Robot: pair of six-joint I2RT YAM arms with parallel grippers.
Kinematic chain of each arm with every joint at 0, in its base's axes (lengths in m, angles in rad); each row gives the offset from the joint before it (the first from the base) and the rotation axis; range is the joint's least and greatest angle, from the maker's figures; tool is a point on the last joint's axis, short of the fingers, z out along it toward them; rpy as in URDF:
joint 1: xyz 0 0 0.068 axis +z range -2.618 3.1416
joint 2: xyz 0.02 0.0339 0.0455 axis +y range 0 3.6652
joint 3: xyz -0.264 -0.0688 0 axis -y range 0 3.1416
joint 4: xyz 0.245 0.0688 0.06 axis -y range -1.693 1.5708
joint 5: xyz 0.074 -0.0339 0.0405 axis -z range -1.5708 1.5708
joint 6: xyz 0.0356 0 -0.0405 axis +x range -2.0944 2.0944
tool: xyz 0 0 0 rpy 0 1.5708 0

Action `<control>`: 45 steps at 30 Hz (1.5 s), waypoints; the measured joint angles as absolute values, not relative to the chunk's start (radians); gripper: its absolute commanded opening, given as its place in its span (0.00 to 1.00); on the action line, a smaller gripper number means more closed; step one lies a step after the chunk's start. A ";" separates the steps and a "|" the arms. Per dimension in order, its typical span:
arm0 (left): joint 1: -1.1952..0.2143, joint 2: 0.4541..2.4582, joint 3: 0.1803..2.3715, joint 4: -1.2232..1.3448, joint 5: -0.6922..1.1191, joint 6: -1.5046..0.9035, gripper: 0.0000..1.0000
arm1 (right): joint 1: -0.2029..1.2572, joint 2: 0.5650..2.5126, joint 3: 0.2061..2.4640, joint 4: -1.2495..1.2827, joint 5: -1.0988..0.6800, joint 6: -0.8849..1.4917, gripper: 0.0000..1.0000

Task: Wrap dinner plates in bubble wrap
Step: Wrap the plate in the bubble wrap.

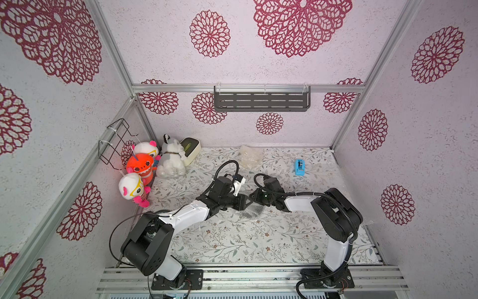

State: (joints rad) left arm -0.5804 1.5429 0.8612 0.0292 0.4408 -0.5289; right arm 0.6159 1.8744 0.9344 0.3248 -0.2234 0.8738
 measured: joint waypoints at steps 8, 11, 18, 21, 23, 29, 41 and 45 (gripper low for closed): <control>-0.574 1.762 1.124 -0.226 0.353 -0.744 0.02 | 0.622 1.870 0.916 0.360 -0.207 0.878 0.26; -0.583 1.839 1.150 -0.304 0.344 -0.757 0.00 | 0.626 1.846 0.898 0.360 -0.179 0.885 0.32; -0.595 1.879 1.103 -0.336 0.368 -0.772 0.00 | 0.627 1.686 0.876 0.234 -0.104 0.823 0.37; -0.594 1.881 1.106 -0.339 0.379 -0.771 0.00 | 0.626 1.644 0.886 0.209 -0.157 0.769 0.35; -0.594 1.887 1.110 -0.341 0.386 -0.770 0.00 | 0.625 1.659 0.925 0.186 -0.217 0.741 0.34; -0.593 1.892 1.113 -0.339 0.399 -0.770 0.00 | 0.632 1.795 1.021 0.147 -0.279 0.717 0.31; -0.590 1.856 1.100 -0.374 0.402 -0.763 0.10 | 0.632 1.726 0.785 0.162 -0.535 0.610 0.27; -0.588 1.782 1.096 -0.375 0.434 -0.773 0.17 | 0.632 1.726 0.765 0.188 -0.538 0.588 0.30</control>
State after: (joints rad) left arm -0.5884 1.7821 1.0958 -0.3752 0.4335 -0.7731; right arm 0.6319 1.7260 0.7654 0.1879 -0.5385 0.5880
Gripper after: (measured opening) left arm 0.159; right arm 0.289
